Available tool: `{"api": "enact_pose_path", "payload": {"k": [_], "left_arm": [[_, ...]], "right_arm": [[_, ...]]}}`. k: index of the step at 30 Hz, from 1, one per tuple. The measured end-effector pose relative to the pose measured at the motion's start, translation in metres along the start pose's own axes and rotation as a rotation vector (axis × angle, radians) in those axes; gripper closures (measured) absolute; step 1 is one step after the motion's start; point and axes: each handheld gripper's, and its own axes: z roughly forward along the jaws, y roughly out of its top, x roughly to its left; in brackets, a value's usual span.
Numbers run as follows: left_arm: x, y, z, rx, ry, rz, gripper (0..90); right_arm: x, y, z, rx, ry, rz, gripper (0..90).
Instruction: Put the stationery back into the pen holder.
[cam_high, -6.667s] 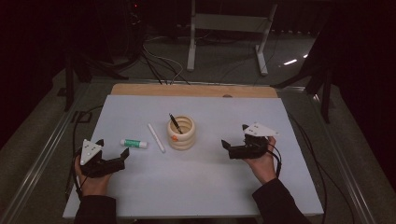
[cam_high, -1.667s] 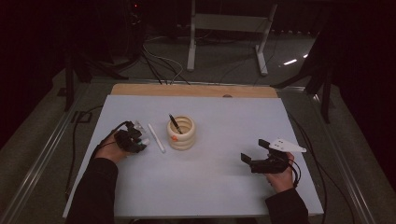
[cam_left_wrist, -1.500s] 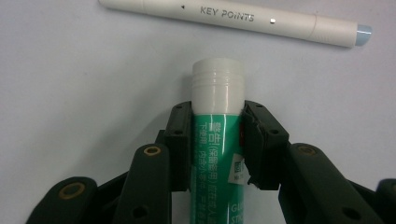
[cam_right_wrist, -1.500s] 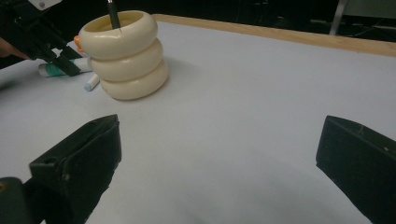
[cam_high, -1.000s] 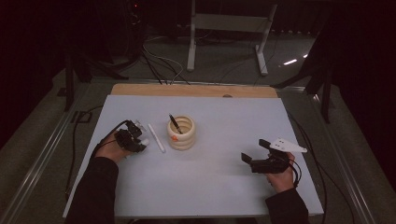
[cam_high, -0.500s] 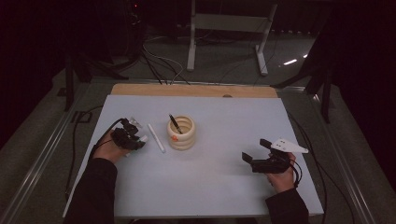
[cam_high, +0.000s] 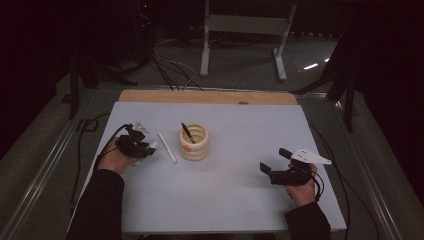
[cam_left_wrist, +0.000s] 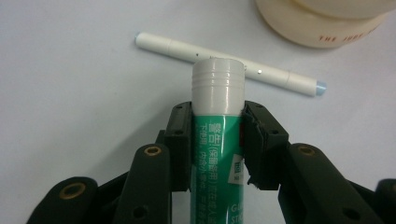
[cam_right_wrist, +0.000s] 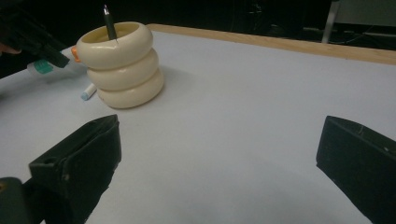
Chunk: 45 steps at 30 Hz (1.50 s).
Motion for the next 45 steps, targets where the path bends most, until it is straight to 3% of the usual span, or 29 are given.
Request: {"api": "enact_pose_path", "payload": {"k": [21,45], "left_arm": [[-0.002,0.014,-0.027,-0.156,-0.035,-0.055,66.3],[-0.016,0.039,-0.034,-0.224,-0.077,-0.057,66.3]], "right_arm": [[-0.002,0.0,0.0,0.001,-0.002,0.0,0.4],[-0.002,0.0,-0.001,-0.016,-0.012,-0.006,0.4]]}}
